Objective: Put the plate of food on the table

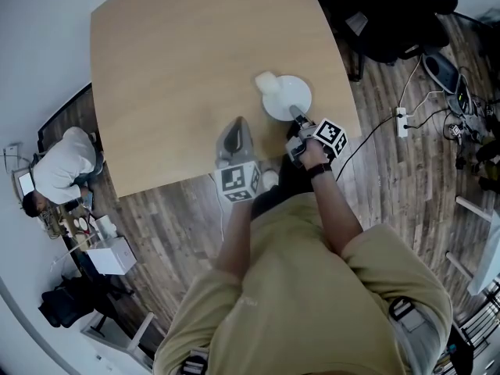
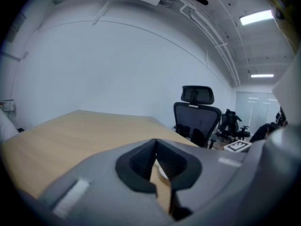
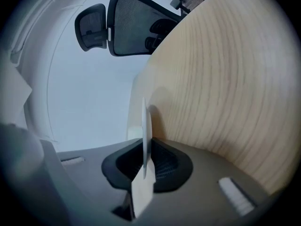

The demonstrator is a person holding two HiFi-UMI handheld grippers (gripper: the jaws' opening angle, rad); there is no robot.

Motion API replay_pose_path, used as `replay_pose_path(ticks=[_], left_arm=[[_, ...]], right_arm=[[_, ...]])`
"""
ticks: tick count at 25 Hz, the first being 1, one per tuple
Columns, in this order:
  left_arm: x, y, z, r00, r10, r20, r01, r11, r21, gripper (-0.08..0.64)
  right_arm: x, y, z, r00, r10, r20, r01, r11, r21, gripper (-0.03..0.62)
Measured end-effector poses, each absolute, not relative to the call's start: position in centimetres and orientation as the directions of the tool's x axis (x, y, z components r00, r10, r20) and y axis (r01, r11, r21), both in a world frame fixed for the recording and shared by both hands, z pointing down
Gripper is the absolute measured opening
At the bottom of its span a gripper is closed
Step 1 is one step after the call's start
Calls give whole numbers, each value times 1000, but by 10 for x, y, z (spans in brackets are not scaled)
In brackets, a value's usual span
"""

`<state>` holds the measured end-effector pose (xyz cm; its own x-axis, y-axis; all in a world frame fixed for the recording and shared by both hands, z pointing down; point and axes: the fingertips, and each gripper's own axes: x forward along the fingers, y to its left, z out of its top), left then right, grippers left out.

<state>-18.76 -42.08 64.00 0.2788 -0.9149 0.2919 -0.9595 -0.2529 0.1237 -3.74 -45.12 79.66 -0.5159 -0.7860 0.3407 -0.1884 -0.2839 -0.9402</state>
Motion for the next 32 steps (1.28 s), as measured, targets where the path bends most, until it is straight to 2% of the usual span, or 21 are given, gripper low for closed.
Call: replay_pose_path(ticks=[1,7,9,12,17,20,25,29,32], left_arm=[[-189,-420,640,277,-916,292,-960,-250,125,-2],[-197,-406,637,274,-917,289,-960,-243,139,-2],[-196,-401,636,277,-917,288,-959,-244,146,-2],[-194,-397,636,285,-914,287,-956,-250,153,-2],[-192,-385,628,299,-914,274,-952,-265,153,-2],[-194,-380,618,303,-919,252,-950,-272,150,-2],[-195,-371,596,305,-931,203,-949,-279,147,-2],[-201,-366,565,298,-943,147,-952,-283,118,-2],[-208,-359,541,287,-952,110,-956,-277,95,-2]], right_arm=[[-39,-450,796,-522,-774,357,-206,-292,-934,29],[-50,-439,782,-570,-687,452,-389,-259,-884,262],[-46,-433,777,-559,-668,490,-469,-232,-852,308],[-37,-427,774,-532,-661,530,-558,-197,-806,327],[-20,-406,765,-477,-666,573,-687,-124,-716,328],[-17,-402,747,-476,-700,533,-708,-55,-704,324],[-21,-400,682,-511,-793,333,-700,159,-696,214],[-29,-394,617,-508,-830,229,-794,348,-498,140],[-37,-386,573,-508,-843,177,-835,432,-341,91]])
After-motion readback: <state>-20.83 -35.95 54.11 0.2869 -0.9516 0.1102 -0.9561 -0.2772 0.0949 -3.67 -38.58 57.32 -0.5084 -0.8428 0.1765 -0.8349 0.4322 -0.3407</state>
